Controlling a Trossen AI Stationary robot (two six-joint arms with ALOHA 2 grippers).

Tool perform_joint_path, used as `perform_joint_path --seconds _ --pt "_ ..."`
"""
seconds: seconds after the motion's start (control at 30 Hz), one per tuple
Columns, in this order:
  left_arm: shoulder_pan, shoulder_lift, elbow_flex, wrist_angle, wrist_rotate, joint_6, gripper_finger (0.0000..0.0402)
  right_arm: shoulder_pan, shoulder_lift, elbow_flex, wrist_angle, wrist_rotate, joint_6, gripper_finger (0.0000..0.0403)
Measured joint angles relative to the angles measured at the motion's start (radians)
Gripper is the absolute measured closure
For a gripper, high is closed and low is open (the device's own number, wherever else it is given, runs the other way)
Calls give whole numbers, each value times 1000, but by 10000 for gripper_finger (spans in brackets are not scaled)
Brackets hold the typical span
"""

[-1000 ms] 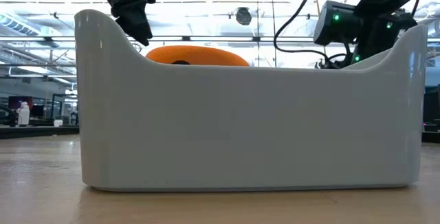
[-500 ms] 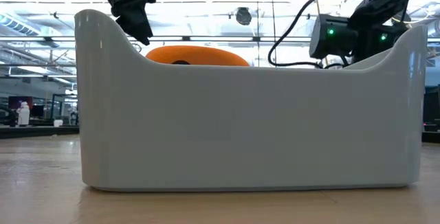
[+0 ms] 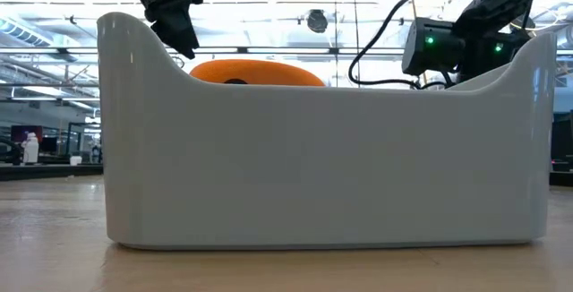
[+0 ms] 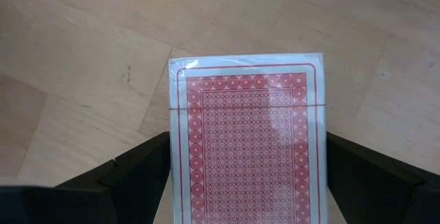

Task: Pick & Place Toys
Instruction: Put the red deck of cards into the top gray bin

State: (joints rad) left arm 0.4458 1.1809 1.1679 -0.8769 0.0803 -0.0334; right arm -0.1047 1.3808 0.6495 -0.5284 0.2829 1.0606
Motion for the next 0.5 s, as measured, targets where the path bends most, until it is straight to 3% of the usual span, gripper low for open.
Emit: perform_joint_path --seconds 0.5 --pt "0 0 0 0 0 13 192 0 -1 0 -2 -20 -7 101"
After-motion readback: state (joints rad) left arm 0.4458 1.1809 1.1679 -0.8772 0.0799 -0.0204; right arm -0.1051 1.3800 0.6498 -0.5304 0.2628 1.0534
